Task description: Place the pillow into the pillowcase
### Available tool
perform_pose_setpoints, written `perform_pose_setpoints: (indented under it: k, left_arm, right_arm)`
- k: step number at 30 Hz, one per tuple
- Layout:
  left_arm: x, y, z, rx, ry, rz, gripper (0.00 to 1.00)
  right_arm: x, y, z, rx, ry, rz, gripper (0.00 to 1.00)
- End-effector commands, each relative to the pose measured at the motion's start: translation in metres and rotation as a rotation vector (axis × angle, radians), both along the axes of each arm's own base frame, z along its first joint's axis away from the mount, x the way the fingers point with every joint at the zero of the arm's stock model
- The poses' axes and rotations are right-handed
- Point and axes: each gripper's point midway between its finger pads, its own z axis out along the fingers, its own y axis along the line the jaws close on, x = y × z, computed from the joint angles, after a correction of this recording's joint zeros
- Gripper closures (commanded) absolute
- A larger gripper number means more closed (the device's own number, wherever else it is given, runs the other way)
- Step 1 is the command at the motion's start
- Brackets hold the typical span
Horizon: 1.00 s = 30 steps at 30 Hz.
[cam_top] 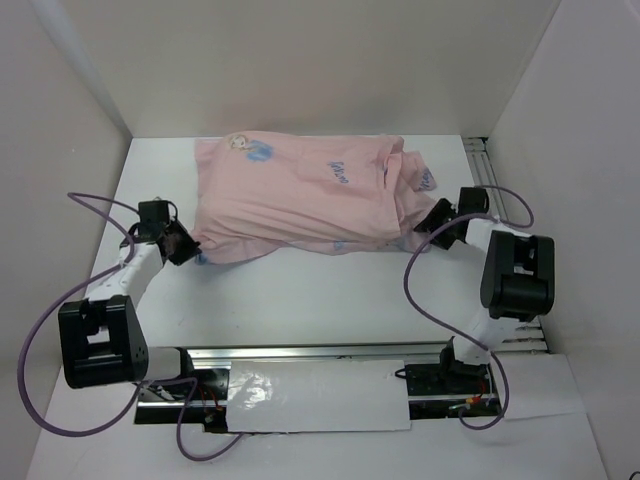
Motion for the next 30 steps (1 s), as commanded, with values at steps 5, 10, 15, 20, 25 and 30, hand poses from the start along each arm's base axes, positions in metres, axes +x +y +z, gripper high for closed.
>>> perform_pose_setpoints:
  k: [5,10,15,20,25,30]
  left_arm:
    - [0.041,0.016,0.102,0.029,-0.277,0.039,1.00]
    - [0.052,0.028,0.185,0.074,-0.461,0.064,1.00]
    - [0.049,0.044,0.310,0.149,-0.696,0.107,1.00]
    - [0.029,0.059,0.411,0.244,-0.851,0.156,1.00]
    - [-0.019,0.085,0.519,0.430,-1.005,0.305,1.00]
    - [-0.074,0.098,0.569,0.554,-1.099,0.444,1.00]
  right_arm:
    - [0.052,0.012,0.013,0.033,-0.146,0.049,1.00]
    - [0.087,0.013,0.109,-0.024,-0.411,0.109,1.00]
    - [0.095,-0.013,0.276,-0.224,-0.784,0.041,1.00]
    - [0.052,-0.025,0.452,-0.408,-1.157,-0.039,1.00]
    - [-0.019,-0.059,0.579,-0.636,-1.375,-0.284,1.00]
    - [-0.091,-0.084,0.649,-0.811,-1.461,-0.499,1.00]
